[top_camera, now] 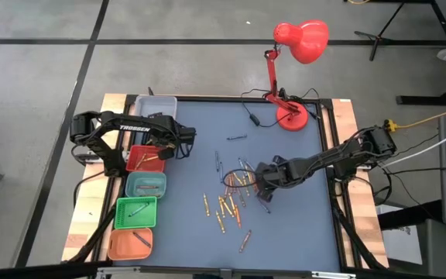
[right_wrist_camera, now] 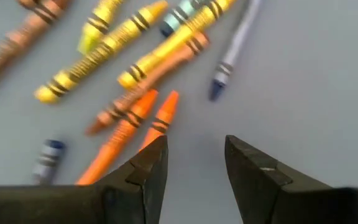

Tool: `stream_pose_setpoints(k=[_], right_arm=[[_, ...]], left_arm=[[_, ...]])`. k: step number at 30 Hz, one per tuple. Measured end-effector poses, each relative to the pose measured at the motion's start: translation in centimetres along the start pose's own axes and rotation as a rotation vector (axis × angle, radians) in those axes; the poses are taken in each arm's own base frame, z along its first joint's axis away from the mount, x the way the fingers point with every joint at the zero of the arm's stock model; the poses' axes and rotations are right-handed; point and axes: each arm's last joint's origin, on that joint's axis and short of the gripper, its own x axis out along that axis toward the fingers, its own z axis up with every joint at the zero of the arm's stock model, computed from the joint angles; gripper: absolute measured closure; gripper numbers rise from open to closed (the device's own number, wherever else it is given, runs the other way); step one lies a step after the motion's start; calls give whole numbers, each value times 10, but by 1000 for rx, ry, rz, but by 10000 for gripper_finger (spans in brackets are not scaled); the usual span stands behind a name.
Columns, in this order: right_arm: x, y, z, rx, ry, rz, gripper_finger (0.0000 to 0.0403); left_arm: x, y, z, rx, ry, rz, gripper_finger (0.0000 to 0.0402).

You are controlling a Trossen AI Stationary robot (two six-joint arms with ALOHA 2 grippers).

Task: Sort crayons
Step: Put the orange crayon into the transparent bin

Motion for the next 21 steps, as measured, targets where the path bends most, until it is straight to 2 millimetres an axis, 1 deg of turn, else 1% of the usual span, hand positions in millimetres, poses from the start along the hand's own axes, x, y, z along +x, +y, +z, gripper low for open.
stream_pose_setpoints(k=[3,6,11,18,21], right_arm=[[-4,4,6,5,-2,44,244],[-4,5,5,14,10,62,244],[-1,8,-7,38,40,60,244],[0,21,-23,37,22,102,244],[0,24,-28,44,11,89,244]], left_arm=[[0,0,1,-5,-7,-2,324],[0,0,1,-7,-12,-2,324],[0,0,1,-8,-13,-3,324],[0,0,1,-8,-13,-3,324],[0,0,1,-8,-13,-3,324]])
